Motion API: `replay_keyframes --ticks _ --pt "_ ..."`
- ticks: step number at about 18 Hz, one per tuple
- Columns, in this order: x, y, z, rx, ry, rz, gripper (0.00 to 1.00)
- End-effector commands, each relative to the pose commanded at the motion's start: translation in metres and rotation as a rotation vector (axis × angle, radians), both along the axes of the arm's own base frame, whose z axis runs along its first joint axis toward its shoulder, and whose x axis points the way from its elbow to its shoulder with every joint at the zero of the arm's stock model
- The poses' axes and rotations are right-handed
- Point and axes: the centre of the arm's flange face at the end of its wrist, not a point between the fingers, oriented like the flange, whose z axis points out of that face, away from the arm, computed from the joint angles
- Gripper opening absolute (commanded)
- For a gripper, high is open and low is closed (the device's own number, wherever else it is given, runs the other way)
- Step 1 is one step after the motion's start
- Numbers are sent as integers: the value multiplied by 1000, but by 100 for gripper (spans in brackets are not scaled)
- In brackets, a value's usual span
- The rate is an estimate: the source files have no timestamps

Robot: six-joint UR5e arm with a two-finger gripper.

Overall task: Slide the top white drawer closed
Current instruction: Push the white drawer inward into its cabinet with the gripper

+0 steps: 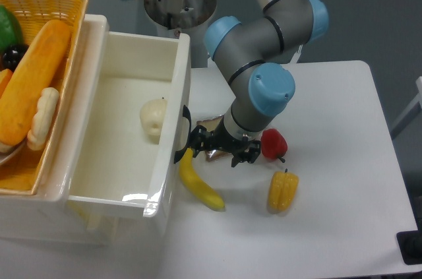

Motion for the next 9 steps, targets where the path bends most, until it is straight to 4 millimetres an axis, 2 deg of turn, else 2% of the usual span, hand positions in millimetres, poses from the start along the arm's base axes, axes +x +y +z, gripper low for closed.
replay_keyframes --ticks 9 --pt "39 21 4 -3 -6 -66 100"
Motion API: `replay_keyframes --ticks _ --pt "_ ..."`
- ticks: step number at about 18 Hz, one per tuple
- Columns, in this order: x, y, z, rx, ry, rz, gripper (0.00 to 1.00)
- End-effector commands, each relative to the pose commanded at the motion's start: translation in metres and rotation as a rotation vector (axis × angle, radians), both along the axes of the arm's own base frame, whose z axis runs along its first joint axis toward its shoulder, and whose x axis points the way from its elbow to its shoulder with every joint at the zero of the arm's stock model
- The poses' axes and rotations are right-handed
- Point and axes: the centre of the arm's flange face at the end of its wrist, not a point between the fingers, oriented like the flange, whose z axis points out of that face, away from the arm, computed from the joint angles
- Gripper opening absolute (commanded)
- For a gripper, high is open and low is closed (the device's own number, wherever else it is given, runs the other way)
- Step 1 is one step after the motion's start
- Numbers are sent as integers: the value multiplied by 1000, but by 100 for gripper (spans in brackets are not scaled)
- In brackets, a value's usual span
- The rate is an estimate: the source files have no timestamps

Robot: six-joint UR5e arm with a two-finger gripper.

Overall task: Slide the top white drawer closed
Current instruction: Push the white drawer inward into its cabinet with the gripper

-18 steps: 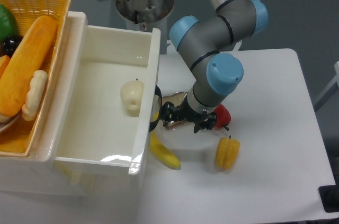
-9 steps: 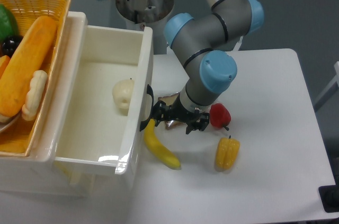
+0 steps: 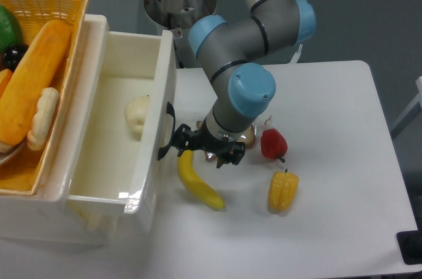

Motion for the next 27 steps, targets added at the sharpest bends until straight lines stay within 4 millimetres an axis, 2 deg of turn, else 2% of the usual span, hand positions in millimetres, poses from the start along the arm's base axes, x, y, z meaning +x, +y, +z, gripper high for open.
replay_keyframes --ticks 4,12,27 --pt "15 6 11 3 14 -15 100" --pt "36 17 18 6 27 -51 100" --pt "54 26 21 7 40 -87 100"
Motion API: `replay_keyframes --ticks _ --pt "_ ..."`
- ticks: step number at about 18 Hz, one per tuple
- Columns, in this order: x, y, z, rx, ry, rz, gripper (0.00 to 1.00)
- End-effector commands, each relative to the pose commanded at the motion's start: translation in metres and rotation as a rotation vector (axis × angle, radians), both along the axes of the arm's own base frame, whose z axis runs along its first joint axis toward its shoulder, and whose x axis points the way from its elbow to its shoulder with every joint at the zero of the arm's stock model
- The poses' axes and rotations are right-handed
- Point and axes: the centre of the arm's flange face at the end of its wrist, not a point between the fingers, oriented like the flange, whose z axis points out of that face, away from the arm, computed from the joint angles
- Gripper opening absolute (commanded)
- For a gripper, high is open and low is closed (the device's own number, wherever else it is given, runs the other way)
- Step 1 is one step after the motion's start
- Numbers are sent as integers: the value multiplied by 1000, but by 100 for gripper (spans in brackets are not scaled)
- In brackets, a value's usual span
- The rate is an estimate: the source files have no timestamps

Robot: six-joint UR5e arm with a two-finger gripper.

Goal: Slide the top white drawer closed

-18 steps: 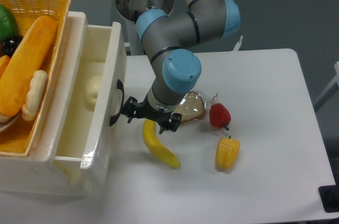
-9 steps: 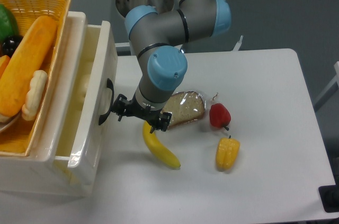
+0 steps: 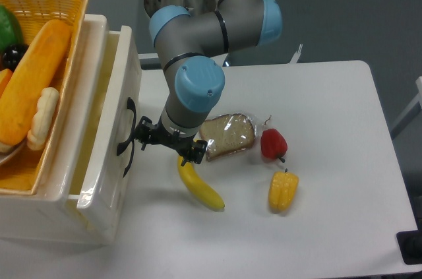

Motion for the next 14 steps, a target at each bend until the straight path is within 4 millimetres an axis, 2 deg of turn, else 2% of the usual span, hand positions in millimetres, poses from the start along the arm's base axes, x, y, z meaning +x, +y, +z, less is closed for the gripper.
replay_keyframes --ticks 14 --pt "11 5 0 0 -6 -17 100"
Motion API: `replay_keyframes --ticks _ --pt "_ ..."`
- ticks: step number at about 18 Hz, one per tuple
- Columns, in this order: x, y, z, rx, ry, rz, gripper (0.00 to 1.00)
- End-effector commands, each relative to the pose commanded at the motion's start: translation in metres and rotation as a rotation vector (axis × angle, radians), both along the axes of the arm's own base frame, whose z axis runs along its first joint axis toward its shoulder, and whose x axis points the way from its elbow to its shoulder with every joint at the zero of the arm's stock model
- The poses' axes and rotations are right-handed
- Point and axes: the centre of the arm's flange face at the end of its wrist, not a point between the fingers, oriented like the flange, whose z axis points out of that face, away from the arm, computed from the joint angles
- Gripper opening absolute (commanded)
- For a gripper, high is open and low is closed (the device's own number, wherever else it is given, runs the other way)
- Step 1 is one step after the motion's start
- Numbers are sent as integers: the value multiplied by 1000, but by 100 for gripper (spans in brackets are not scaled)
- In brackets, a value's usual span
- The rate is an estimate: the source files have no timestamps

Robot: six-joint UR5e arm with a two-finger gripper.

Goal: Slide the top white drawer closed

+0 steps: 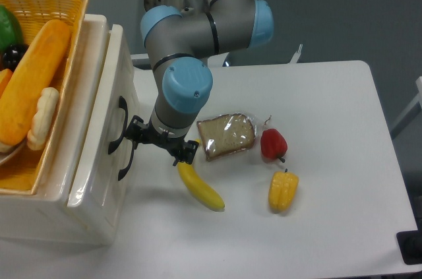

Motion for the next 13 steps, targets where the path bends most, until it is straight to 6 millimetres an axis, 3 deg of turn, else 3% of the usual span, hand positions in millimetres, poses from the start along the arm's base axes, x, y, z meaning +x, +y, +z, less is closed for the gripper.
replay_keyframes --ticks 13 --pt "1 0 -2 5 -14 1 100"
